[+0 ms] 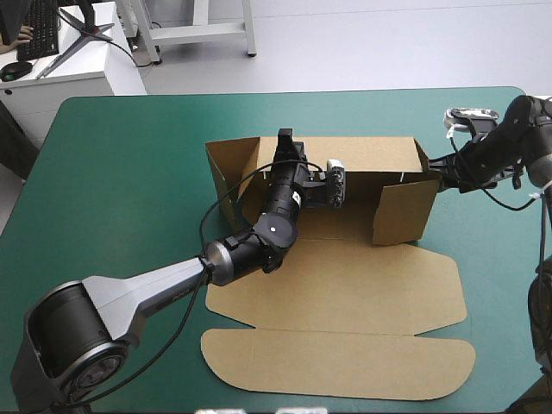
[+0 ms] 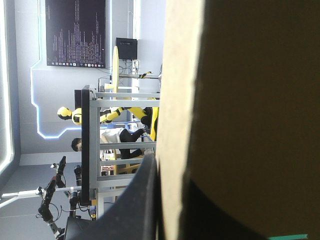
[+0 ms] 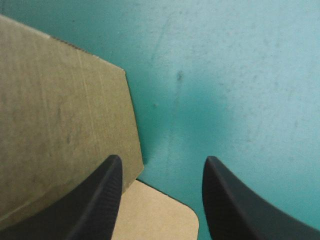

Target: Fold the box

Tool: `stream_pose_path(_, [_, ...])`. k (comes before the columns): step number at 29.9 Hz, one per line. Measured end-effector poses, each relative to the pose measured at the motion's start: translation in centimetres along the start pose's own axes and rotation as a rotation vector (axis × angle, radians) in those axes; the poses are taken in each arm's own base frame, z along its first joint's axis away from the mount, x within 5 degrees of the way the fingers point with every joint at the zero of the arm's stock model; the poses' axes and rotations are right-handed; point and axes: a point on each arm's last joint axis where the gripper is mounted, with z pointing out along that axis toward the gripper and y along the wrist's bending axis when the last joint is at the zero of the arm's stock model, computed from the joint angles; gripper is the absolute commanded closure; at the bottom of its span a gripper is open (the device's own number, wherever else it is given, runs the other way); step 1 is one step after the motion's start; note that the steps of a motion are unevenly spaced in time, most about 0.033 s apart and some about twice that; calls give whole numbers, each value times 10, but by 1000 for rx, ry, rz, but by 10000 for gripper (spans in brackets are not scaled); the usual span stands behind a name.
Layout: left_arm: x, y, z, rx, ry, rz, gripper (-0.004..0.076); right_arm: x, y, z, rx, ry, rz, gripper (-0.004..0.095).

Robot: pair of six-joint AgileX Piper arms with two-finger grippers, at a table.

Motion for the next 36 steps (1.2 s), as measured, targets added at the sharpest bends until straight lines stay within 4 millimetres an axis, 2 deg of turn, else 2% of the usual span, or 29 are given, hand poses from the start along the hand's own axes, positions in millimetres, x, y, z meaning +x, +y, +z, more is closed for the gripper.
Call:
stream_pose_path(5, [0,0,0,0,1,1,734,5,4,-1,-35,0,-16,494])
stream_pose_path(16, [0,-1,0,0,3,1,734,31,17,-9,-109,-5,-115,494])
stream_pose_path(25, [0,-1,0,0,3,1,734,31,20,-11,-139,-26,-204,495])
stream_pose_path(36, [0,-1,0,0,3,1,734,31,24,-11,-148,-23,-172,495])
